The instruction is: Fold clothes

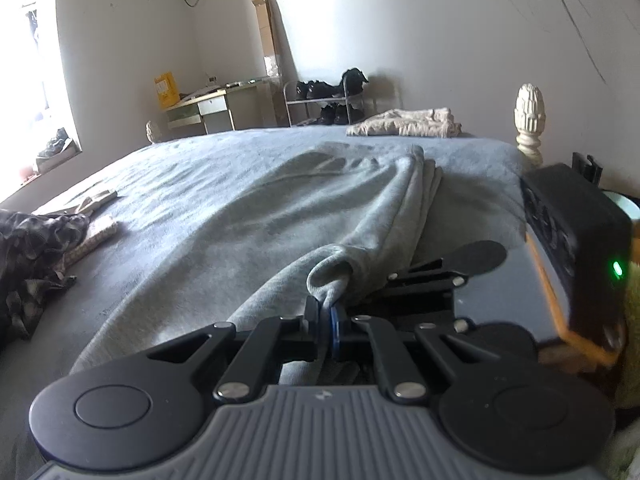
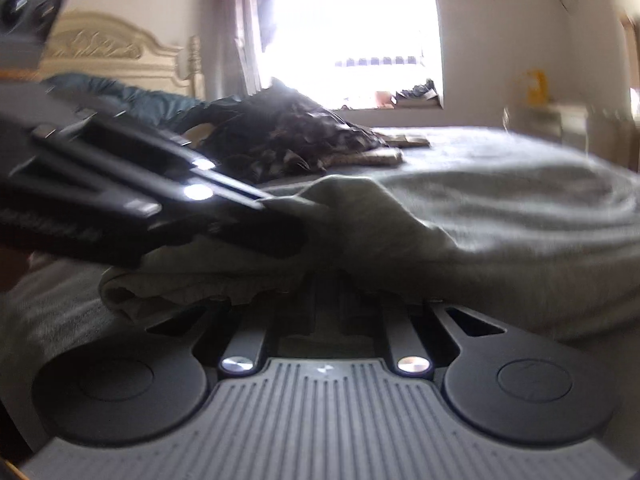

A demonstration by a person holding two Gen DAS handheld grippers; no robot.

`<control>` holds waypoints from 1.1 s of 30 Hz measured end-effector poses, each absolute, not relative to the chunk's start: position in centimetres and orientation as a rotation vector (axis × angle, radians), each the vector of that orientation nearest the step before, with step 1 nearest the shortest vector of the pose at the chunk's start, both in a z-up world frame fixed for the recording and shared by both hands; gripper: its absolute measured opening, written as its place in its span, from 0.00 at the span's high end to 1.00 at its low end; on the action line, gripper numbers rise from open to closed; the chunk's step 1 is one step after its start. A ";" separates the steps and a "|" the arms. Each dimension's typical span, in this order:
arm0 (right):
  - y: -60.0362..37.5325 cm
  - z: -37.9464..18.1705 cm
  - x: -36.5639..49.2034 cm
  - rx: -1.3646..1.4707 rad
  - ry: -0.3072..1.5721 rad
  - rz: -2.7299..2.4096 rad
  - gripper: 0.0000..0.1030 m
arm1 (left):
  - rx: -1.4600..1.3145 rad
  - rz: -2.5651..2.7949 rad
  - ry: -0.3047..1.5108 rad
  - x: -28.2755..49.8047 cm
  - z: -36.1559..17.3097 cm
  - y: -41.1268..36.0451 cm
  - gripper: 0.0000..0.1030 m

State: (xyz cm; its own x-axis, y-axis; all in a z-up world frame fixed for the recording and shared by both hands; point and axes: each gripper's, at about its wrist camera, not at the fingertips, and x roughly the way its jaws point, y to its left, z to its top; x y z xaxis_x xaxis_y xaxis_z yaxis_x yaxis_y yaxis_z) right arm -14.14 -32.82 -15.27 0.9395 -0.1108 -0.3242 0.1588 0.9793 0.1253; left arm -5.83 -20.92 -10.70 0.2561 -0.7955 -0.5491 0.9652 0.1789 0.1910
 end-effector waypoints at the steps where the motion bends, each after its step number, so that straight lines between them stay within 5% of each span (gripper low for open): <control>1: -32.9 -15.3 -14.3 0.167 0.321 -0.140 0.94 | 0.574 -1.278 0.356 -6.0 -10.9 -20.8 0.90; 6: -33.5 -15.4 -14.8 0.232 0.321 -0.144 0.94 | 0.675 -1.218 0.300 -7.0 -12.2 -20.0 0.75; 33: -38.2 -16.3 -15.7 0.699 0.293 -0.130 0.95 | 0.626 -0.927 0.238 -8.8 -14.3 -18.6 0.65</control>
State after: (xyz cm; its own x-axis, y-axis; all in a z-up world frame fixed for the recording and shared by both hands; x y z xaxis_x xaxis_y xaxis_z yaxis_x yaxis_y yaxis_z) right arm -15.70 -38.23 -16.35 0.9510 -0.0196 -0.3085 0.2150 0.7592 0.6143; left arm -8.83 -18.61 -14.26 0.5895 -0.6710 -0.4497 0.8047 0.4395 0.3991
